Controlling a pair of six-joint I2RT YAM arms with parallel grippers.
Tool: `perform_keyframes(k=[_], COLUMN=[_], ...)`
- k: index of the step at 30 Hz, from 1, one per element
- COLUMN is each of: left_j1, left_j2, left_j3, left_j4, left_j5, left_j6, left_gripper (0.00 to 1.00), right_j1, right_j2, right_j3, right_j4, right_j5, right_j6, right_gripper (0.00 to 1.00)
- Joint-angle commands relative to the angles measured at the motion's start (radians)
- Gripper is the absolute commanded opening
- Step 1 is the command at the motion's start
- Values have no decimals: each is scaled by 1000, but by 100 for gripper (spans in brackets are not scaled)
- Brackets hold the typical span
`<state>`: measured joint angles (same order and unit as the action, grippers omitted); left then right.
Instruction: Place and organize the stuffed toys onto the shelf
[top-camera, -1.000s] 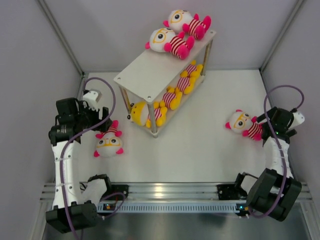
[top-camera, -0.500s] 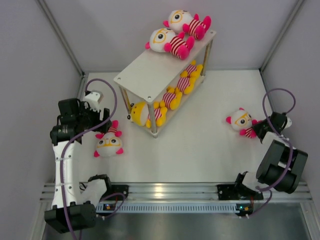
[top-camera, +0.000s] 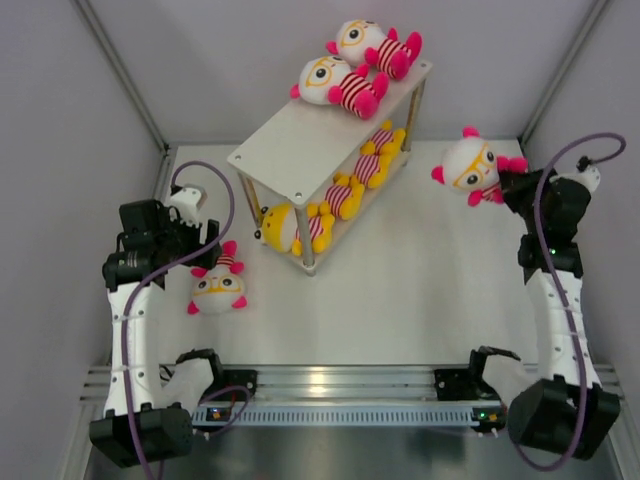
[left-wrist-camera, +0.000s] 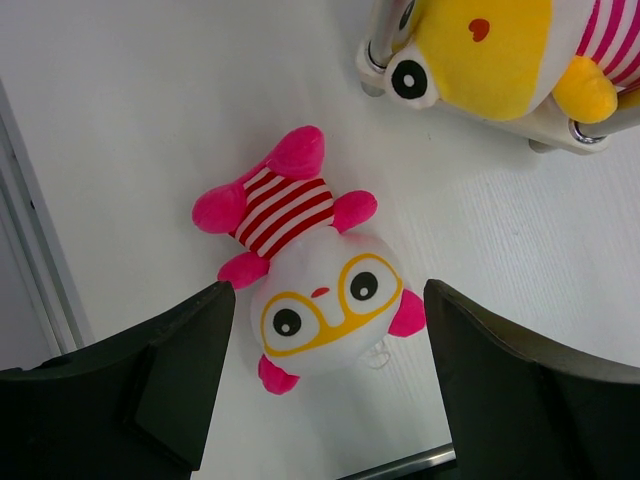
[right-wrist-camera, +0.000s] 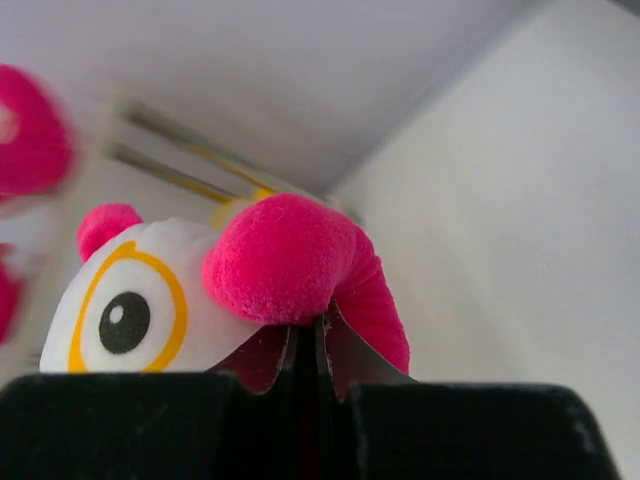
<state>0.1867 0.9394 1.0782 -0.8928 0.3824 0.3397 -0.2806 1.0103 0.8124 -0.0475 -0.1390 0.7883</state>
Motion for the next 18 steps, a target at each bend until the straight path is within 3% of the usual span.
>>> perform_keyframes(k=[1,6,11,18], left_j1=[7,8,8,10], left_j2=[-14,-11,-13,-33], left_j3=[-9,-26,-31,-50], left_j4=[25,28,28,26], left_j5=[-16,-31,-22,-40], left_j6=[10,15,15,19], left_gripper=[83,83,83,83], right_j1=[170,476,827,1050], right_j2=[-125,-98,25,267], right_j3=[259,416,464,566], right_j4=[51,139,265,345], right_j5=[180,304,484,705], right_j6=[40,54,20,97], right_gripper=[0,0,0,0])
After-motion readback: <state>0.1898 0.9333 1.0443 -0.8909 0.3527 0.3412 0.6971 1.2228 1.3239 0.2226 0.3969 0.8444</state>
